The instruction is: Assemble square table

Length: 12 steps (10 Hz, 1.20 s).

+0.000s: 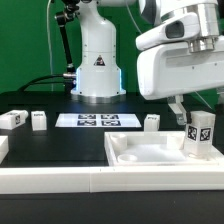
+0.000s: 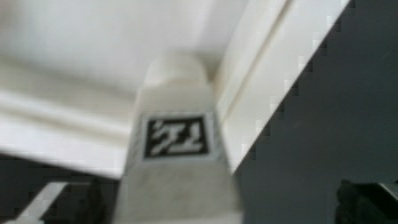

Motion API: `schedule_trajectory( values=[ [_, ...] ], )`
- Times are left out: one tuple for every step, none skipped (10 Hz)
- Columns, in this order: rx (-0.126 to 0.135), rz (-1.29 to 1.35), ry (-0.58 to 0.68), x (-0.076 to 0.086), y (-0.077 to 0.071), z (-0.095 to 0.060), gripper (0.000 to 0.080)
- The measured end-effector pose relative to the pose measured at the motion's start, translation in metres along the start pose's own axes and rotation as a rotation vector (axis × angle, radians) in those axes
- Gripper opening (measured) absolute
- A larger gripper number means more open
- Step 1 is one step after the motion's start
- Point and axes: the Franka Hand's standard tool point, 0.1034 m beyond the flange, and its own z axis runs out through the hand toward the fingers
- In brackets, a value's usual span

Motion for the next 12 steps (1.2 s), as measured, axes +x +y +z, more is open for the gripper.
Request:
schedule_trajectory(
  values=[
    [0.015,-0.003,-0.058,0.001,-0.001,-0.002,0.0649],
    [0.024,-0.008,-0.092,0.002,-0.002,-0.002,0.0649],
    [0.036,-0.004,-0.134,0.0,-0.004,-0.002,0.0649],
    [0.034,-0.004,-0.128,0.001,-0.004,-0.002,0.0649],
    [0.034,-0.004,-0.129,0.001,-0.003,-0.001,0.0649],
    [0.033,-0.001,-0.13,0.0,0.0,-0.001,0.0649],
    [0.021,0.005,-0.129,-0.002,0.01,-0.001,0.0649],
    [0.009,0.01,-0.115,0.0,0.018,-0.003,0.0649],
    [0.006,0.012,-0.11,0.001,0.019,-0.004,0.0649],
    [0.003,0.013,-0.099,0.002,0.017,-0.002,0.0649],
    [0.002,0.012,-0.094,0.001,0.017,-0.001,0.0649],
    [0.002,0.012,-0.095,0.001,0.017,0.0,0.0637]
  ],
)
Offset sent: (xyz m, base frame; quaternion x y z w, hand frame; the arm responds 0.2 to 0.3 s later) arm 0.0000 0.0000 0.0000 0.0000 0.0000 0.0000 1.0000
